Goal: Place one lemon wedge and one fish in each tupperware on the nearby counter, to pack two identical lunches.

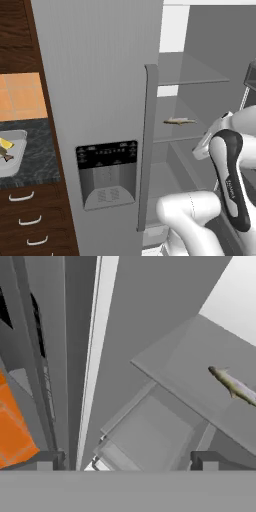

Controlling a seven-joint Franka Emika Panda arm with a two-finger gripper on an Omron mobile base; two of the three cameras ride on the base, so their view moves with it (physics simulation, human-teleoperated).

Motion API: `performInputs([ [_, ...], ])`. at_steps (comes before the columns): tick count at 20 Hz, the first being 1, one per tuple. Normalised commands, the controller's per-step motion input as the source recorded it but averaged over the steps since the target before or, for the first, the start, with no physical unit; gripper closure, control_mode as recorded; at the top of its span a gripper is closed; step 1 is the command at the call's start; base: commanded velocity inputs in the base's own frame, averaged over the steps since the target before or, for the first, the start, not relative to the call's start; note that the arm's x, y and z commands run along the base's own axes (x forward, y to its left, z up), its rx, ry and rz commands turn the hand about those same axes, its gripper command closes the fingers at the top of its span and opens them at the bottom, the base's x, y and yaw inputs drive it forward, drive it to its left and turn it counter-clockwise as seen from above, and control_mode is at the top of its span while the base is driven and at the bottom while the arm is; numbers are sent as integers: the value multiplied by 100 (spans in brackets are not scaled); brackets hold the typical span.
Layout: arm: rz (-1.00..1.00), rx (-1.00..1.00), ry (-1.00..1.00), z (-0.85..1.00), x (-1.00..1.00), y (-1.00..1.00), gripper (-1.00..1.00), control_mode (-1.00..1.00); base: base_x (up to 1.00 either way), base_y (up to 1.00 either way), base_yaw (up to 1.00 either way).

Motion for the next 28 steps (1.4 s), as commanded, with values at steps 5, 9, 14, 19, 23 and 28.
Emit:
performInputs([
  [5, 4, -24, 7, -57, 72, 0, -100, -100, 0, 0, 0],
  [9, 0, -13, -9, -7, 55, -17, -100, -100, 0, 0, 0],
  [14, 0, -8, -12, 0, 53, -18, -100, -100, 0, 0, 0],
  [19, 0, -5, 0, 0, 40, -18, -100, -100, 0, 0, 0],
  [23, 0, -1, 0, 0, 46, -25, -100, -100, 0, 0, 0],
  [28, 0, 0, 0, -12, 50, -12, -100, -100, 0, 0, 0],
])
